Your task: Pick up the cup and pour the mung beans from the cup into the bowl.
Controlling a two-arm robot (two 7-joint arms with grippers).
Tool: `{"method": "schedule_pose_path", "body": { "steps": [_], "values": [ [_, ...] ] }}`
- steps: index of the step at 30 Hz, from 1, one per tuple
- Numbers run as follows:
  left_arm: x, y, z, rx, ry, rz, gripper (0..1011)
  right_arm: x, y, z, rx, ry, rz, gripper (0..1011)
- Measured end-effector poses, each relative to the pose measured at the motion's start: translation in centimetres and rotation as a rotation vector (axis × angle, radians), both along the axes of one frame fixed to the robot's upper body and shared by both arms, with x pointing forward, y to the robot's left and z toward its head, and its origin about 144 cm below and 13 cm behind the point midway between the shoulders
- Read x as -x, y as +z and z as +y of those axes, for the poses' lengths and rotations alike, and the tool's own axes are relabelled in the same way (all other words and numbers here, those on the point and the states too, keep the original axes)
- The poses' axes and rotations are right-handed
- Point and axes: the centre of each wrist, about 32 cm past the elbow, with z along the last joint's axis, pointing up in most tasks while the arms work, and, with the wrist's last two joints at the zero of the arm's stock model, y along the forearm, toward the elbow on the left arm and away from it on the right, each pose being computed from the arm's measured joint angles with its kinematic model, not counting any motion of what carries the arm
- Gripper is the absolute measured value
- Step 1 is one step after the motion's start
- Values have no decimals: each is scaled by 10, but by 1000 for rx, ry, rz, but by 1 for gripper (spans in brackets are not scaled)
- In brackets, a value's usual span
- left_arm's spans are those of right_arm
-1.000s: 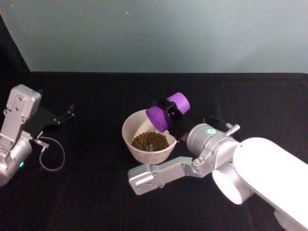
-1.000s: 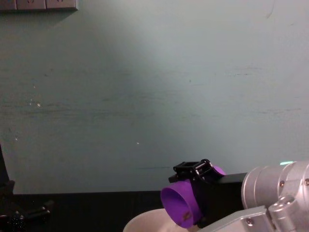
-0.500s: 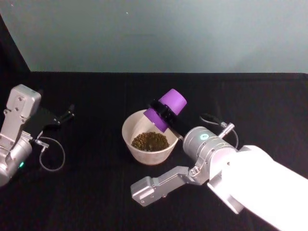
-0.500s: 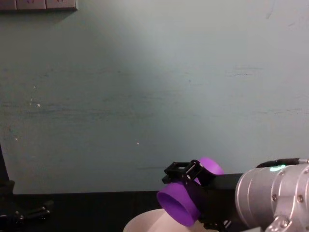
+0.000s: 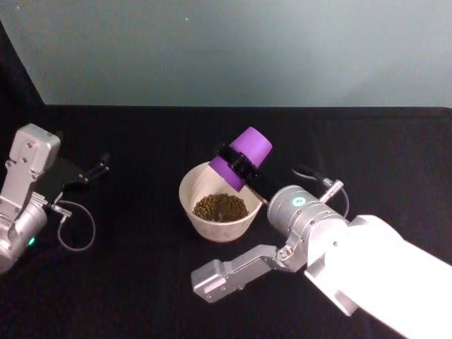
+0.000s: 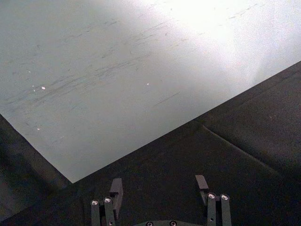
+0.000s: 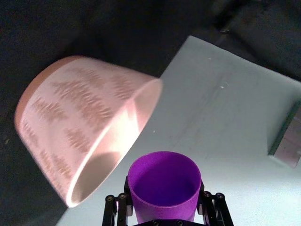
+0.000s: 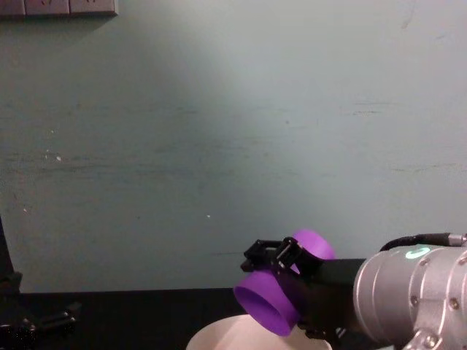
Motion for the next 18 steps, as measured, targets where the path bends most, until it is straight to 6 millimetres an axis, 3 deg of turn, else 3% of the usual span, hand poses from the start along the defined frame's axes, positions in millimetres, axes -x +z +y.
{"method": "schedule_pose_path", "body": {
  "steps": [11, 18],
  "values": [
    [0, 0, 0, 0, 0, 0, 1000, -2, 3, -24, -436, -14, 140, 736],
    [0, 0, 0, 0, 0, 0, 1000, -4, -4, -52, -810, -82, 204, 735]
  ]
}}
